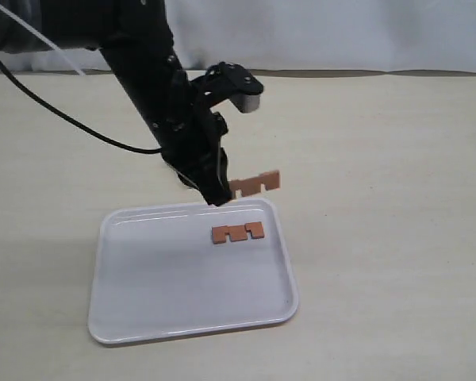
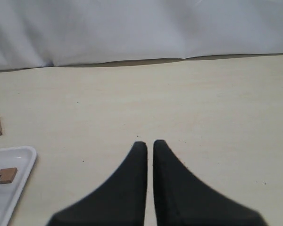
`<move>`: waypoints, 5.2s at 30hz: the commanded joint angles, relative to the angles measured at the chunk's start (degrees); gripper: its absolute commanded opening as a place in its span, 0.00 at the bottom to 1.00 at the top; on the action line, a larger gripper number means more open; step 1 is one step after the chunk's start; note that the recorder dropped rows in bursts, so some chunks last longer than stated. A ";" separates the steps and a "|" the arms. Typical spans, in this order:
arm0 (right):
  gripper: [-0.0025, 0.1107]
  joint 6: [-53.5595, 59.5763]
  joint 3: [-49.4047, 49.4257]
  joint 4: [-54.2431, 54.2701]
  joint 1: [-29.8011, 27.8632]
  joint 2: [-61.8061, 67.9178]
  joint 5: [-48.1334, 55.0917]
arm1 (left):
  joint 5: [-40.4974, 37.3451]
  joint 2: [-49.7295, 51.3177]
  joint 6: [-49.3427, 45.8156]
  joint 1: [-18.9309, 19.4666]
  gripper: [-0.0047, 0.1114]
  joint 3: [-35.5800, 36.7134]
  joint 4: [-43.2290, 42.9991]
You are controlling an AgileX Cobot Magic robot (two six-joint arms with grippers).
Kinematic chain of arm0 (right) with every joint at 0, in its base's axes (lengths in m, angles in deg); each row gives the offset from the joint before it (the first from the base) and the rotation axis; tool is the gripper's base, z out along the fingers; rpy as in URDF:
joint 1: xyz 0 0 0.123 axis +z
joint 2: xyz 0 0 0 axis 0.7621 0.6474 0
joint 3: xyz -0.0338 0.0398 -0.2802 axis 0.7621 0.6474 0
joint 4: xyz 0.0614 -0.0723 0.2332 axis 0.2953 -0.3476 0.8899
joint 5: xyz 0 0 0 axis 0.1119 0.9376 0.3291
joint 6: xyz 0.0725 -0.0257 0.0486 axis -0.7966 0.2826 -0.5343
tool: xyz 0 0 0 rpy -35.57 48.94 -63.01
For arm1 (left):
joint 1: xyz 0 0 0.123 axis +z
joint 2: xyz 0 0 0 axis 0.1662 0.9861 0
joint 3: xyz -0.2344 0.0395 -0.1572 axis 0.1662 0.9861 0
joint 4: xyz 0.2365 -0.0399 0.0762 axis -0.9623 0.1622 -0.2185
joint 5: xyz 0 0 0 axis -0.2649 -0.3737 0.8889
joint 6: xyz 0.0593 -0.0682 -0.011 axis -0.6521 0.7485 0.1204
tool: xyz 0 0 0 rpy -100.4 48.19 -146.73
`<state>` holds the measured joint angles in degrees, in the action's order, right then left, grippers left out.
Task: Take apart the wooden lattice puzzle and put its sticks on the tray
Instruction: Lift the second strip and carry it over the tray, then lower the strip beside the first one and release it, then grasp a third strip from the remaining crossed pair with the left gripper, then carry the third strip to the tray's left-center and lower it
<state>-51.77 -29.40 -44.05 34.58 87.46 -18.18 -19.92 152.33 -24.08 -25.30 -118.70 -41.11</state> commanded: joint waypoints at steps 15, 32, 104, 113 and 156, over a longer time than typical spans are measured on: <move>0.06 0.34 0.03 0.15 -0.09 -0.22 -0.85 | -0.76 8.99 0.88 -5.70 0.04 -0.31 -4.66; 0.06 0.34 0.03 0.15 -0.09 -0.22 -0.85 | 1.28 10.61 3.37 -5.53 0.04 -0.31 -5.48; 0.06 0.34 0.03 0.15 -0.09 -0.22 -0.85 | 19.91 13.46 78.17 3.54 0.53 -5.99 -38.79; 0.06 0.34 0.03 0.15 -0.09 -0.22 -0.85 | 21.05 16.33 78.31 3.54 0.53 -5.99 -38.99; 0.06 0.34 0.03 0.15 -0.09 -0.22 -0.85 | 12.32 7.78 34.94 0.19 0.04 0.15 -14.46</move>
<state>-51.77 -29.40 -44.05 34.58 87.46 -18.29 -9.64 160.38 14.79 -23.85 -121.75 -59.39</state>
